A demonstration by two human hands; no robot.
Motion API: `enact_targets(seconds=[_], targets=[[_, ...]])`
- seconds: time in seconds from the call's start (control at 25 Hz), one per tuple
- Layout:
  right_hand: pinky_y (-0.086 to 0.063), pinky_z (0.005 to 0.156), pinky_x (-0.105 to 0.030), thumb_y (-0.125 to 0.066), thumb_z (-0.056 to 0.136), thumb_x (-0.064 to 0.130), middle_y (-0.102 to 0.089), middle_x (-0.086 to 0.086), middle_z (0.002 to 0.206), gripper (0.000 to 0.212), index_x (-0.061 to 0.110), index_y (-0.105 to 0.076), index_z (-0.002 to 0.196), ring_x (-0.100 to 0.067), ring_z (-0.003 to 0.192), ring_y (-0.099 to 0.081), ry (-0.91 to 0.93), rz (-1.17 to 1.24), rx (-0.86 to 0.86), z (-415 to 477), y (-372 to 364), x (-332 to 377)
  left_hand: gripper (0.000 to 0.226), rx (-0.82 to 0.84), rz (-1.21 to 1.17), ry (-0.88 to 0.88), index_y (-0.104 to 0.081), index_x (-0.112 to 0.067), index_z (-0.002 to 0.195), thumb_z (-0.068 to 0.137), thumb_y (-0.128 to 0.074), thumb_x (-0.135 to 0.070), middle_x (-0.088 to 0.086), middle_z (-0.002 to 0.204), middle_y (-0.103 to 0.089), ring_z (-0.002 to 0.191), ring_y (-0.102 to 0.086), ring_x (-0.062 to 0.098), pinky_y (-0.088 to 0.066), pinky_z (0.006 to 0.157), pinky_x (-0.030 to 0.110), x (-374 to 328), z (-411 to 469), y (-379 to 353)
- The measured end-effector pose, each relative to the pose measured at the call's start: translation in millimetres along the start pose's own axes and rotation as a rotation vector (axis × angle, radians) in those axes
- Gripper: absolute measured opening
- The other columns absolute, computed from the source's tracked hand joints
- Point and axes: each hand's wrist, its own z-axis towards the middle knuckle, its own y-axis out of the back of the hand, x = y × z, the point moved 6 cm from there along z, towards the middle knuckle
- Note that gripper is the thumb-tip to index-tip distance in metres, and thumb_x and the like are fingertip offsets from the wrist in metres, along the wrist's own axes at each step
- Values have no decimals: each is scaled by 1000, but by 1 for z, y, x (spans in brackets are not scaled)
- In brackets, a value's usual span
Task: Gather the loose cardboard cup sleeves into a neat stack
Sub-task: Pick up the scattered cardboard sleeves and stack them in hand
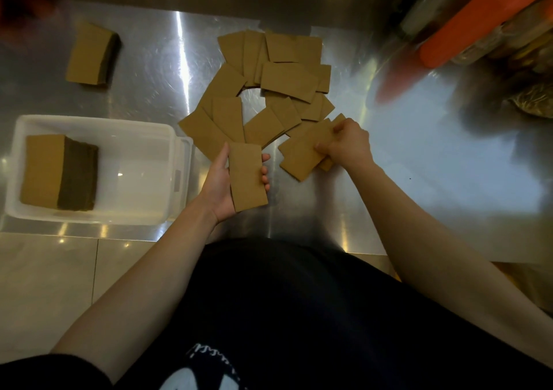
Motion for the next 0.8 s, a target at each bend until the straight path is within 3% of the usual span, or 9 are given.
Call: enact_targets(seconds=[0.2, 0.36, 0.56, 0.68, 0.8], targets=[[-46, 72, -38, -80, 69, 38, -46, -5, 112, 63, 14, -45, 114, -21, 90, -52, -72, -82, 14, 1, -5, -2, 77, 3, 7, -6, -64, -7, 119, 93, -31, -71, 10, 95, -61, 81, -59, 20, -48, 81, 35, -2, 0, -2], [-56, 78, -43, -75, 78, 23, -59, -6, 106, 38, 19, -44, 98, -28, 93, -63, -28, 244, 53, -9, -3, -1, 77, 0, 13, -2, -62, -6, 122, 93, -32, -71, 10, 95, -62, 81, -60, 19, -49, 81, 35, -3, 0, -3], [-58, 75, -28, -66, 89, 16, -66, -5, 111, 23, 15, -59, 112, -18, 97, -67, 92, 632, 267, -38, 16, -8, 77, -2, 10, 3, -61, -6, 123, 93, -32, -71, 10, 96, -61, 82, -59, 19, -48, 81, 35, -3, 1, -1], [-55, 74, -26, -65, 90, 20, -68, -1, 105, 14, 22, -62, 103, -13, 91, -66, 51, 514, 310, -39, 34, -22, 77, -7, 29, 7, -61, -6, 122, 94, -31, -71, 10, 96, -61, 82, -59, 19, -48, 81, 36, -2, 2, -2], [-53, 74, -28, -71, 85, 20, -66, -3, 106, 27, 19, -60, 109, -16, 92, -64, 20, 401, 344, -21, 45, -24, 77, -1, 50, 7, -59, -6, 123, 94, -31, -71, 10, 96, -61, 82, -59, 19, -48, 82, 36, -2, 2, -4]])
